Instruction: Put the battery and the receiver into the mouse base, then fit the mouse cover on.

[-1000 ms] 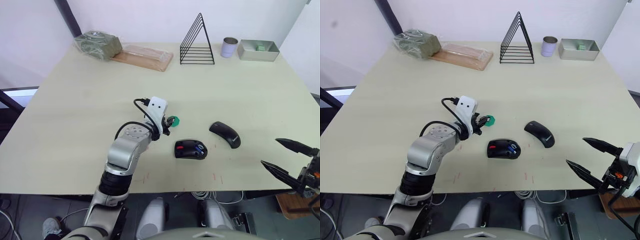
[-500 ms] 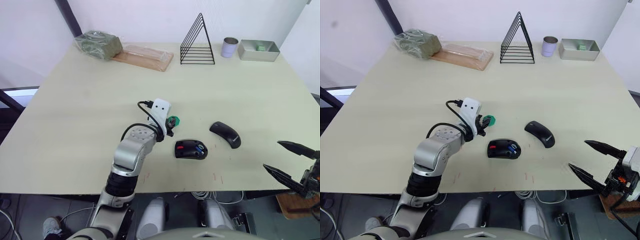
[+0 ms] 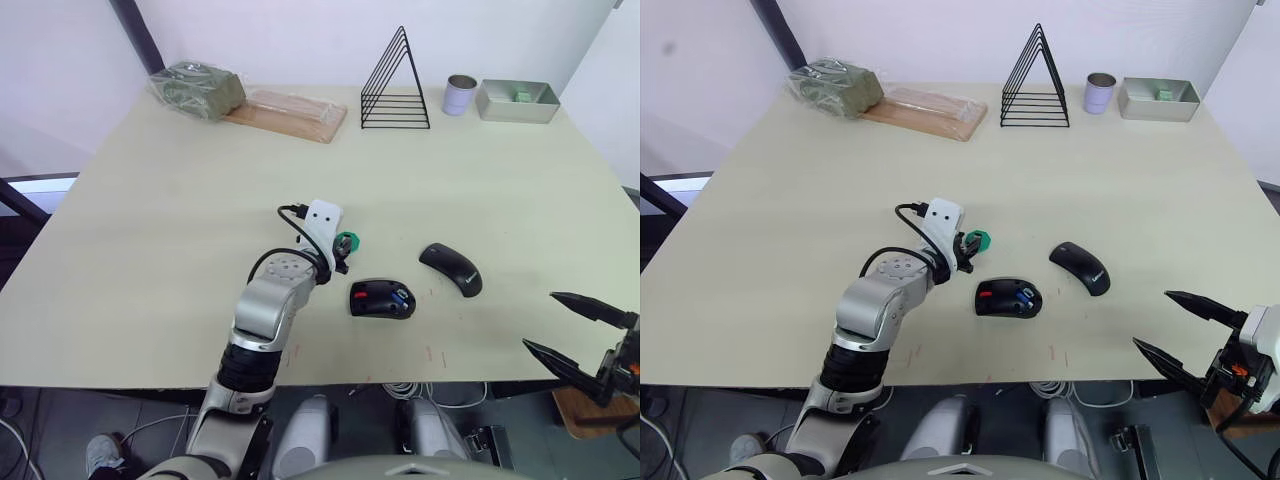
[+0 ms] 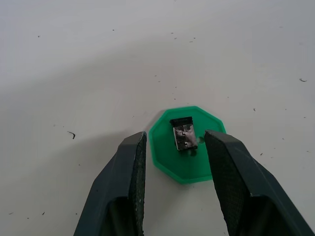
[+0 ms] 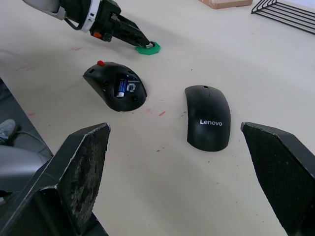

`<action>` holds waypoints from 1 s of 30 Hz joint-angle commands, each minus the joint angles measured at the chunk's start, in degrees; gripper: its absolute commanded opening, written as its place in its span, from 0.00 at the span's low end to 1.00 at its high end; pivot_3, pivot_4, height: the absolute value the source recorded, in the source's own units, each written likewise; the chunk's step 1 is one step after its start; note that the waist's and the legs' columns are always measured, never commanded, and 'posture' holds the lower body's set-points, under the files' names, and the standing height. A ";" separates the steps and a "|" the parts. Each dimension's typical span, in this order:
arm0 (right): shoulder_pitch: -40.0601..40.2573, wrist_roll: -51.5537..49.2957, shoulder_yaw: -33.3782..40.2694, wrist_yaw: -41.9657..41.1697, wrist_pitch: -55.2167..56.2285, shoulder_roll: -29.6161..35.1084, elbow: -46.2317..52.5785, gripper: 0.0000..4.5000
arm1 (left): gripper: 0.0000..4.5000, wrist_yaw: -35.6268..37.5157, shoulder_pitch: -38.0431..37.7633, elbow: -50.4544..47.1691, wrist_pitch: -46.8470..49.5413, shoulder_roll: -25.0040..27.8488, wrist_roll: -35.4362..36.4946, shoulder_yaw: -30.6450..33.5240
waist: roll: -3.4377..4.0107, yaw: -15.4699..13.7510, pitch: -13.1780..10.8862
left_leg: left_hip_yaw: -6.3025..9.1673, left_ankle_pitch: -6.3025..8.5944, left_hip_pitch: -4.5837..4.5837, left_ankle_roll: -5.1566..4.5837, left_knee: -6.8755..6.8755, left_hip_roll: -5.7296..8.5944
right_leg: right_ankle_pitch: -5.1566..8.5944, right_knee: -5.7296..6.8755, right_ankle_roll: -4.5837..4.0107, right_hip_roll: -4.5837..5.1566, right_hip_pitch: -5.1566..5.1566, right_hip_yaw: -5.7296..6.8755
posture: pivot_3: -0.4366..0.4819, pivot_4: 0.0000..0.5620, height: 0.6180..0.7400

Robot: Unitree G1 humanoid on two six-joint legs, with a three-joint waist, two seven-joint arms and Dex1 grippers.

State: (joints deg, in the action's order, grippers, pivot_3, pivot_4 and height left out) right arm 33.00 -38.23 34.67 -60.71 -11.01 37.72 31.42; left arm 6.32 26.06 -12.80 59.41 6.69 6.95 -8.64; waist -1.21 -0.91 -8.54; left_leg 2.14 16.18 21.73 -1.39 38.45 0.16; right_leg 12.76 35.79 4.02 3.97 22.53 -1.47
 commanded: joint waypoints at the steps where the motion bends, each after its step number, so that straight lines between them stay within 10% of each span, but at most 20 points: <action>1: -0.27 -1.18 1.17 0.18 -0.17 0.68 1.28 1.00 | 0.32 -0.21 0.69 -0.49 -1.55 -0.68 -0.53 -0.20 | 0.00 0.00 0.00 | 0.00 0.00 0.01 0.00 0.00 0.00 | 0.00 0.00 0.00 0.00 0.00 0.00 | 0.48 0.27 1.00; 30: -0.72 -3.14 1.96 0.75 -2.17 1.38 1.61 1.00 | 0.25 -1.56 1.94 0.03 0.89 -2.40 -1.56 0.72 | 0.00 0.00 0.00 | -0.01 0.00 0.01 0.00 0.00 0.03 | 0.00 0.00 0.01 0.02 0.00 0.01 | 0.48 0.27 1.00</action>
State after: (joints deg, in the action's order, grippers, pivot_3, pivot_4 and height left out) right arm 32.20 -40.50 34.69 -60.08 -13.42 38.54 31.43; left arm 5.02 27.17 -10.72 59.83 4.53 5.70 -8.54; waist -1.21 -0.91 -8.54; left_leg 2.14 16.18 21.74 -1.39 38.45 0.20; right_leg 12.76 35.79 4.02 3.99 22.53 -1.46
